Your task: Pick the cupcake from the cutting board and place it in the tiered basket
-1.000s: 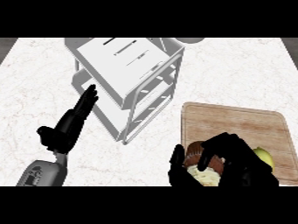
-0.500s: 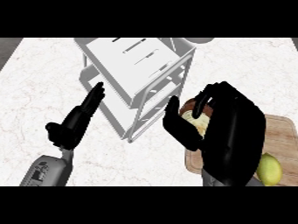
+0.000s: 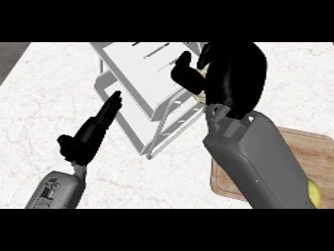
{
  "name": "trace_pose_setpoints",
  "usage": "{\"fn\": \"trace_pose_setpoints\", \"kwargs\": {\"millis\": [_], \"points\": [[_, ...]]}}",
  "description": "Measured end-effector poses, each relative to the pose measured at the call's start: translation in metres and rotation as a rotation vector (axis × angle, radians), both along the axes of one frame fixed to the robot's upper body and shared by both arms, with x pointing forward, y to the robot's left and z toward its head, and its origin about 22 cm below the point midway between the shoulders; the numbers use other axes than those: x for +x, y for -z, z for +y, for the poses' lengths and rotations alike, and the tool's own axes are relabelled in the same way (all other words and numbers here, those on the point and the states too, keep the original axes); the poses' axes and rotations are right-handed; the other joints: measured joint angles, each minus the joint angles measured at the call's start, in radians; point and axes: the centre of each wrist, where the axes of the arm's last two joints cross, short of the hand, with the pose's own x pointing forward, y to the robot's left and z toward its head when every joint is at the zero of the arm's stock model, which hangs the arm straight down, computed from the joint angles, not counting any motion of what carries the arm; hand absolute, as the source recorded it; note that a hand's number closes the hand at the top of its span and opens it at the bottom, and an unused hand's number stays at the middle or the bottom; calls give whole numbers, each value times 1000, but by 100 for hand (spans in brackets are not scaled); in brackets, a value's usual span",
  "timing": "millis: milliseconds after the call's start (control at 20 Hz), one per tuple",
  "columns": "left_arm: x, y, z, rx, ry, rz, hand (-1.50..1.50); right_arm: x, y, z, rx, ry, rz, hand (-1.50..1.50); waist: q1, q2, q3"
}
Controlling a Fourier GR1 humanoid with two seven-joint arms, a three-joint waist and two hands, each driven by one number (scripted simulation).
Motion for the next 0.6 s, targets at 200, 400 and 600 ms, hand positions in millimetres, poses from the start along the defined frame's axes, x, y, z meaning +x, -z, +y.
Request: {"fn": "trace_pose_setpoints", "kwargs": {"millis": [200, 400, 600], "points": [[-1, 0, -5, -4, 8, 0, 0, 29, -10, 8, 20, -4, 39, 150, 9, 0, 1], [1, -1, -6, -1, 18, -1, 0, 49, -20, 16, 69, -22, 56, 150, 19, 2, 1], [1, -1, -9, 0, 26, 0, 0, 65, -25, 16, 171, -27, 80, 150, 25, 3, 1]]}}
